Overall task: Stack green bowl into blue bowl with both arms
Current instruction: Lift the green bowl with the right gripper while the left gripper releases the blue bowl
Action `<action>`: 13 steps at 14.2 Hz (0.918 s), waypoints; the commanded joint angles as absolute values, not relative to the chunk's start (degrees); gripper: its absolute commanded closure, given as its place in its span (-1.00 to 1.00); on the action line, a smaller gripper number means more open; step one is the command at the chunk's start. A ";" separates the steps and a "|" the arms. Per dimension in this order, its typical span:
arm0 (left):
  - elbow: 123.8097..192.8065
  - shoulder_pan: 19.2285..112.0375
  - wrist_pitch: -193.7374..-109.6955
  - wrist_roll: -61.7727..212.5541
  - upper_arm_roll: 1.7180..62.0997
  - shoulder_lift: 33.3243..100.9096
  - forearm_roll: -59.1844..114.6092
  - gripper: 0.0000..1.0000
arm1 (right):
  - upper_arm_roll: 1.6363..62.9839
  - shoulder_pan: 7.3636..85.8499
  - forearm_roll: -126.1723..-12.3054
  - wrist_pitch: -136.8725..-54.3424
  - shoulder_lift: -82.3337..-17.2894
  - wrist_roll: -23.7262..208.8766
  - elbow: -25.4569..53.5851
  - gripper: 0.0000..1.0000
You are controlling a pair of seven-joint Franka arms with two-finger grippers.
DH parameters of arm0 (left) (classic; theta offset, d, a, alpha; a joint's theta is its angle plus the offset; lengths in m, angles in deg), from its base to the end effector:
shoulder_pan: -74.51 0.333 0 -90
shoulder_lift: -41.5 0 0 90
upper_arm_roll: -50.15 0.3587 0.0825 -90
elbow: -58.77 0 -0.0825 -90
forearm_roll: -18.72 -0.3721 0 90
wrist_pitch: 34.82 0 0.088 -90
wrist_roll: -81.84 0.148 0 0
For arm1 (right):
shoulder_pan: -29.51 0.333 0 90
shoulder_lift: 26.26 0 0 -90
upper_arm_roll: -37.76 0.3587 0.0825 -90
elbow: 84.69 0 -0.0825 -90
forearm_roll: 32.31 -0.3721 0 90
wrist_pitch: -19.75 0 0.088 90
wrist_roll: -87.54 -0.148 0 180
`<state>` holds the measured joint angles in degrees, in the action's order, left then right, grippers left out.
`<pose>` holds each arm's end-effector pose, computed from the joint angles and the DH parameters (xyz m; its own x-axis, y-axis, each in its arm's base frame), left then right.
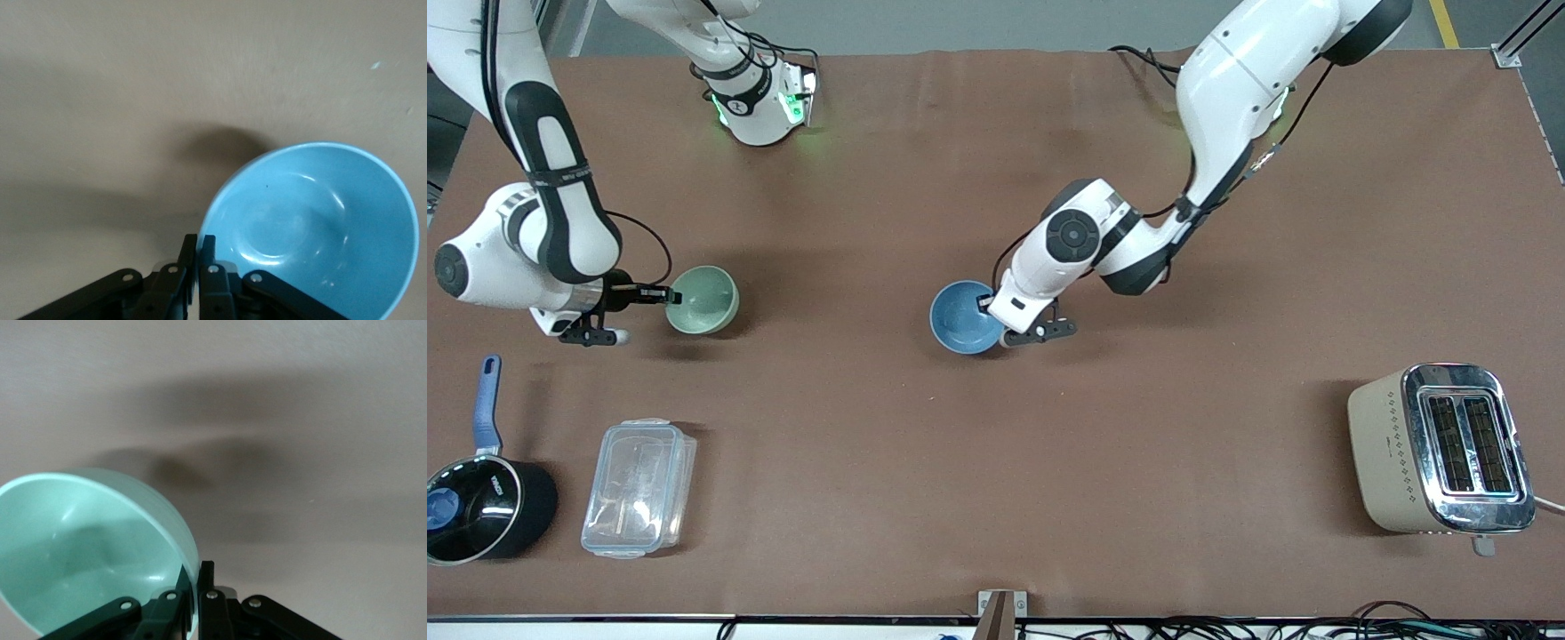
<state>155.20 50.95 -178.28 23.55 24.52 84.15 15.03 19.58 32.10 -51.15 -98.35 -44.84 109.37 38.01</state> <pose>0.4998 -0.5140 0.2146 0.9664 0.2150 -0.1411 0.2447 -0.9377 0.2469 0.5055 -0.1117 0.2457 0.9486 -0.0620 -0.3103 -0.1424 -0.9594 -0.2435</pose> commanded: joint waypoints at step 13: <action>147.46 56.74 -149.63 23.57 28.17 66.56 2.40 -1.00 | 58.03 31.27 -56.30 -99.05 -37.86 61.57 33.17 0.91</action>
<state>148.19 56.19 -155.02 23.61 27.94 69.65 6.39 52.86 32.31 -55.20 -95.70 -39.77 67.42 32.26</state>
